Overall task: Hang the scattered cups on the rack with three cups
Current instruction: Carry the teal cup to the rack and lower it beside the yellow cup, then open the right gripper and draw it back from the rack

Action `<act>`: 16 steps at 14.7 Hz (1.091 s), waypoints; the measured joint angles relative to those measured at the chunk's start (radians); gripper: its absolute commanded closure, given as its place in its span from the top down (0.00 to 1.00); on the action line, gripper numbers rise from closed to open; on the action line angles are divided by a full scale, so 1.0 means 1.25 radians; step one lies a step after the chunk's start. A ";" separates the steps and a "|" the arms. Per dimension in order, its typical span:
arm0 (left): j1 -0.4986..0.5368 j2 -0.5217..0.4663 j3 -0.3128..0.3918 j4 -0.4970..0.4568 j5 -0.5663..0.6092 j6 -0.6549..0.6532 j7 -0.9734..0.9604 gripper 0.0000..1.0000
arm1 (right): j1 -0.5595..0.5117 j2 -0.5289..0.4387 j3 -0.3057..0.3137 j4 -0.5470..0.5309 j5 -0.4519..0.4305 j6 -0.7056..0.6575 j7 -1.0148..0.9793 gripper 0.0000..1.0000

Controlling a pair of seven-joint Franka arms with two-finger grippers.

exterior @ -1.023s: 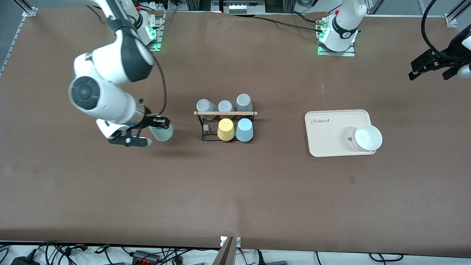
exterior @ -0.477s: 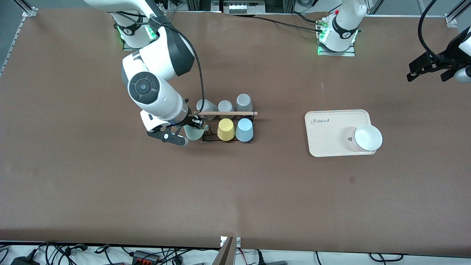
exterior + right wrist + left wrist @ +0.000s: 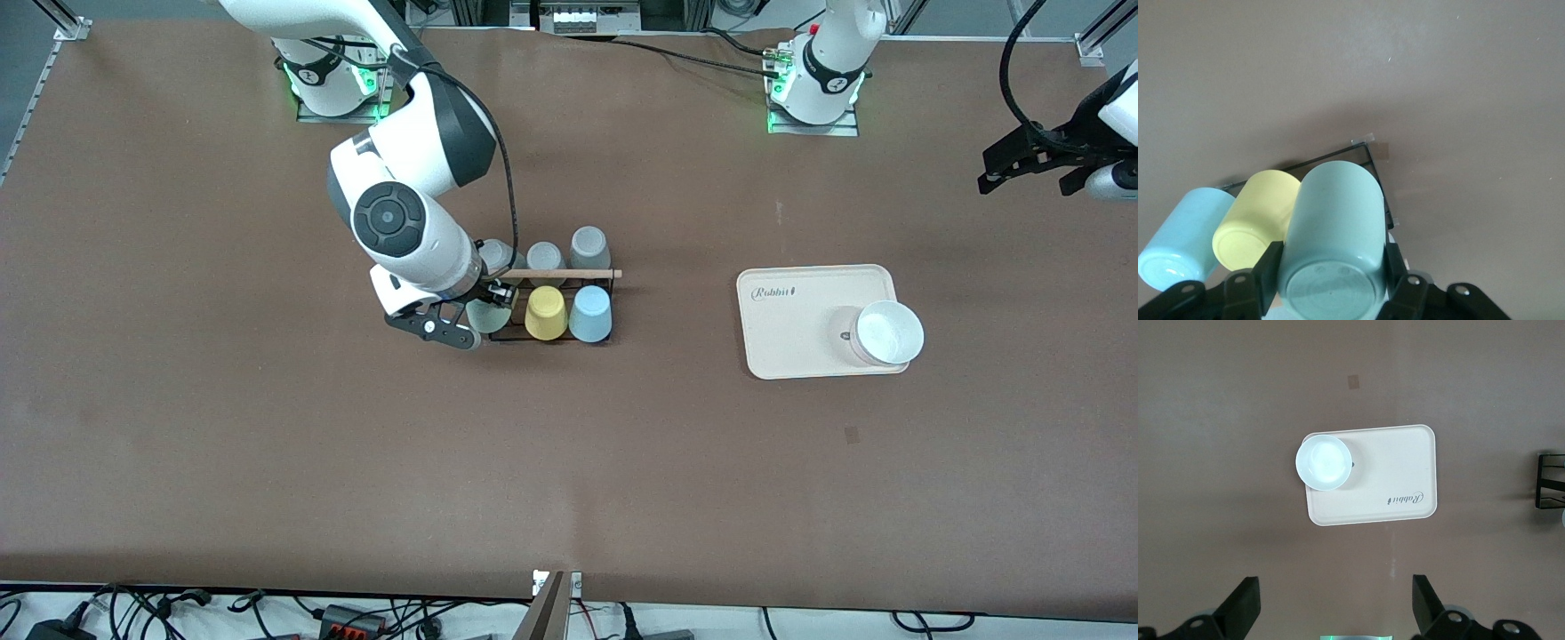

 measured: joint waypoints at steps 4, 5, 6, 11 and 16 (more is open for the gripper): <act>0.000 0.000 -0.011 0.000 0.001 -0.003 -0.009 1.00 | 0.005 0.019 0.001 0.000 0.000 0.000 0.004 0.23; 0.000 0.000 -0.012 0.000 0.001 -0.003 -0.012 1.00 | 0.005 0.025 0.001 0.000 0.000 0.000 0.004 0.23; 0.000 0.000 -0.012 0.000 0.001 -0.003 -0.013 1.00 | 0.005 0.031 0.001 0.000 0.000 0.000 0.004 0.23; 0.000 0.000 -0.012 0.000 0.001 -0.003 -0.015 1.00 | 0.006 0.062 0.001 0.001 0.028 0.019 0.006 0.23; 0.000 0.000 -0.012 0.000 0.001 -0.004 -0.016 1.00 | 0.006 0.074 0.001 0.002 0.034 0.026 0.011 1.00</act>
